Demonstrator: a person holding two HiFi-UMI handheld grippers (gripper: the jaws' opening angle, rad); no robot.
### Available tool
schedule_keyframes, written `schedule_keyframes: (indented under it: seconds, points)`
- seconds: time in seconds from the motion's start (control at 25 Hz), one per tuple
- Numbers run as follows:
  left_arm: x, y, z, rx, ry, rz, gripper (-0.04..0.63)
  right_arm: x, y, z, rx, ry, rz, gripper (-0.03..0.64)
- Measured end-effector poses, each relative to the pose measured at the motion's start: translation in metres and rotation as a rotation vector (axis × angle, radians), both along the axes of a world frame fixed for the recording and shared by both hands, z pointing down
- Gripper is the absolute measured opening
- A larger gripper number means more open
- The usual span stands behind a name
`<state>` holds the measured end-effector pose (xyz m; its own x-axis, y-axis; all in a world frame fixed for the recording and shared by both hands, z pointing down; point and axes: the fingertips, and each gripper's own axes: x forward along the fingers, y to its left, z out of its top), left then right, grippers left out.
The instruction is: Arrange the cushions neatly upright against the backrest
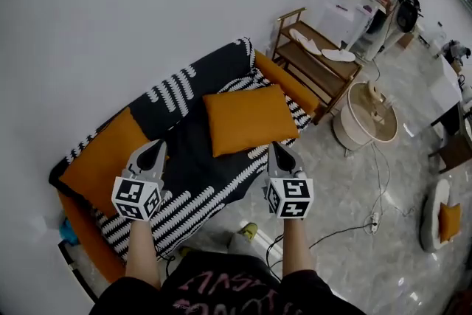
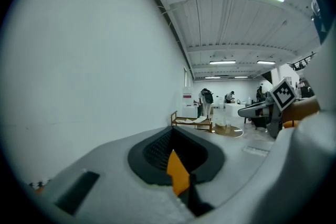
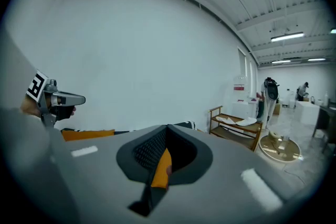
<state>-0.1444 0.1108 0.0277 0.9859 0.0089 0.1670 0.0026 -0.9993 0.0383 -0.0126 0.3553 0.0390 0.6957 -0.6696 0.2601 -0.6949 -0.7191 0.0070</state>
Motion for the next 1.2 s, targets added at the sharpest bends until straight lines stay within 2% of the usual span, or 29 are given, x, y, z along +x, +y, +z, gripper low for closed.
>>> schedule_keyframes:
  seconds: [0.12, 0.32, 0.56, 0.72, 0.88, 1.2]
  points:
    - [0.049, 0.039, 0.007, 0.017, -0.023, 0.044, 0.003, 0.038, 0.048, 0.011, 0.014, -0.021, 0.047, 0.012]
    - [0.123, 0.093, 0.005, 0.024, -0.046, 0.059, 0.003, 0.106, 0.127, 0.017, 0.015, -0.046, 0.103, 0.012]
    - [0.189, 0.145, 0.022, 0.035, -0.085, 0.11, 0.003, 0.158, 0.181, 0.032, 0.008, -0.068, 0.134, 0.012]
    - [0.222, 0.158, 0.034, 0.037, -0.115, 0.137, 0.003, 0.181, 0.192, 0.043, 0.001, -0.082, 0.143, 0.012]
    - [0.253, 0.155, 0.049, 0.0, -0.122, 0.136, 0.003, 0.206, 0.194, 0.054, -0.009, -0.087, 0.152, 0.012]
    - [0.332, 0.126, 0.085, -0.034, -0.158, 0.128, 0.003, 0.289, 0.175, 0.081, -0.054, -0.111, 0.157, 0.012]
